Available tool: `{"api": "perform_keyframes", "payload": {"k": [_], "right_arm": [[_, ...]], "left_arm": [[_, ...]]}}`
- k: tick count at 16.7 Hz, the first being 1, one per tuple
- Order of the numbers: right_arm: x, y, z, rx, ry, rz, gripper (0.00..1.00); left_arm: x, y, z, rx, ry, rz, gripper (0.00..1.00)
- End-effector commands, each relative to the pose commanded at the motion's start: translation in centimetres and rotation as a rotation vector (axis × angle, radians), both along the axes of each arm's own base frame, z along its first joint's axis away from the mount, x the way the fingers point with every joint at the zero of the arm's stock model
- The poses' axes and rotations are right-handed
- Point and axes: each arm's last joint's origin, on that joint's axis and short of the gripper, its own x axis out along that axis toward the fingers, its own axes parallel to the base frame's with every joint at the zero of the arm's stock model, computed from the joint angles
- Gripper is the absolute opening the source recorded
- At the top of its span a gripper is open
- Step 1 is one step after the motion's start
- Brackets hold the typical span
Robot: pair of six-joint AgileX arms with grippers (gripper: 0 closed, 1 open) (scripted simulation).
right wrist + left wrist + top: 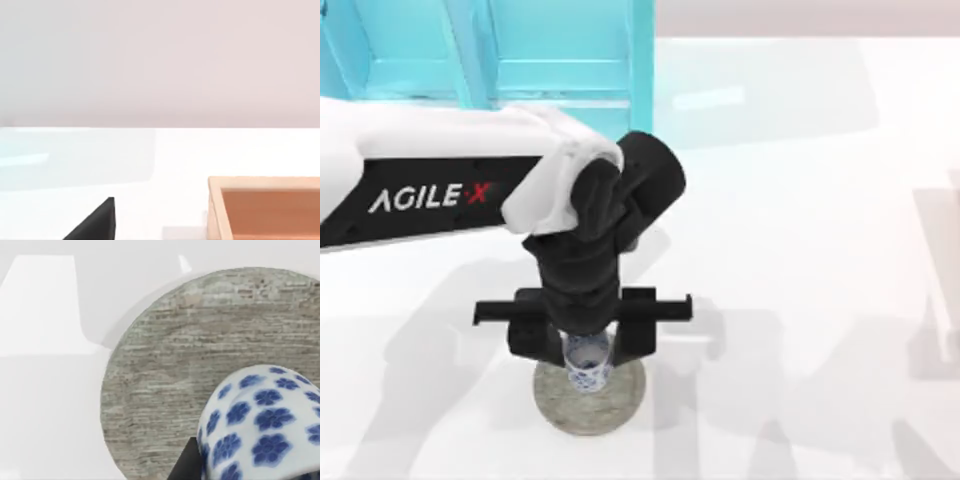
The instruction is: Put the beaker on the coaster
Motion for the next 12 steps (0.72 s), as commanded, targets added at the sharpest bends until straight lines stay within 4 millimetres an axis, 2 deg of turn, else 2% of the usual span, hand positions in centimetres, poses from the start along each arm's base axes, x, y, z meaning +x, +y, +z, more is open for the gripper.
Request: {"api": "perform_keyframes", "payload": {"k": [6,12], "right_arm": [[0.00,0.00,0.00,0.000,0.000,0.000,1.00],[0.00,0.00,0.00,0.000,0.000,0.000,1.00]], "left_arm": [[0.00,0.00,0.00,0.000,0.000,0.000,0.98],[0.00,0.00,0.00,0.000,0.000,0.000,1.00]]}}
